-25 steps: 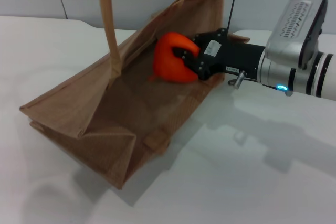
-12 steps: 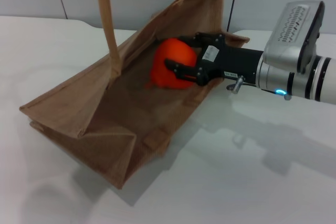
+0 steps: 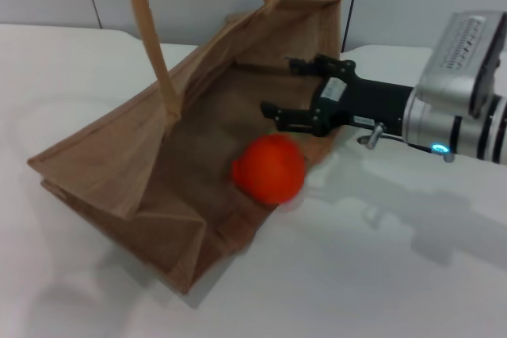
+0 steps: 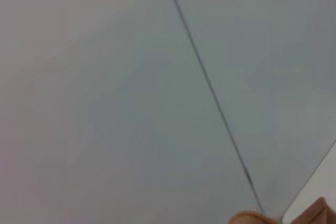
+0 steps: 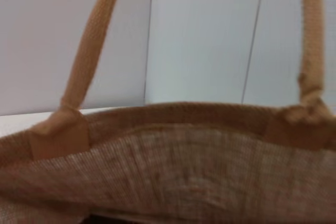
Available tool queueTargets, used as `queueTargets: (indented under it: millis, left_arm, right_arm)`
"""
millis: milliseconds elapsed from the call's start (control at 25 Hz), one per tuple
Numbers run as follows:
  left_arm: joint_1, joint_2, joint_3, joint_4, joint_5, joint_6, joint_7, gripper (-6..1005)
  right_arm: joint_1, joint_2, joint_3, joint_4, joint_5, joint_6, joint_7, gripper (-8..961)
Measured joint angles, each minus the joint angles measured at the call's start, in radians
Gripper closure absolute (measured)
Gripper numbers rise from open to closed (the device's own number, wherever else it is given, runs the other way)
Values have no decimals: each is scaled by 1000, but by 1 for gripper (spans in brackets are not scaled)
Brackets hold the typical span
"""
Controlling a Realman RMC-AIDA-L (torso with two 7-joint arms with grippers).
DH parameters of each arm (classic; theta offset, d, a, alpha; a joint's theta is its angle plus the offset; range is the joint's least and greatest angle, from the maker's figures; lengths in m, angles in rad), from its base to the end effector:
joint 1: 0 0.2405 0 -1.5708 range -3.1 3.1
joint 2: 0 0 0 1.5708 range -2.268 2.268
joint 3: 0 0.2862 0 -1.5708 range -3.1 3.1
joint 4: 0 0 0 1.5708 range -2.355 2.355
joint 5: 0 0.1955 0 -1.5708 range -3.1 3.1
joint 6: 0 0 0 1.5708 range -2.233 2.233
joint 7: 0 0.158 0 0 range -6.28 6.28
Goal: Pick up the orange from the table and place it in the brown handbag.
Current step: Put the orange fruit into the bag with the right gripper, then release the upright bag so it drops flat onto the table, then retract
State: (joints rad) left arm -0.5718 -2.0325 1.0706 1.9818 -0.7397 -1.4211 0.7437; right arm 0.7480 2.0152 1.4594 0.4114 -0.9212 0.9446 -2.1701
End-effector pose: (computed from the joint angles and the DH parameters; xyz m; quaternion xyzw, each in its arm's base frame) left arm -0.0944 0.3785 0.1282 -0.8935 -0.0858 -0.0749 0.4344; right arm 0.1871 0.4105 -0.0929 -0.9442 0.0754 0.2363 0.2169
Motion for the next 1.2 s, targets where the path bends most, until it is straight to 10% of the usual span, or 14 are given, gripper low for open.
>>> queueTargets:
  millis: [360,1200]
  left_arm:
    - [33,0,-7,0,34,23,-1,875]
    - [56,0,3,-14,21,76,-1,874]
  right_arm:
    - [-119,-48,64,95,-1,5,25,65]
    - [-173,-52,123,142,-10,2,22,67]
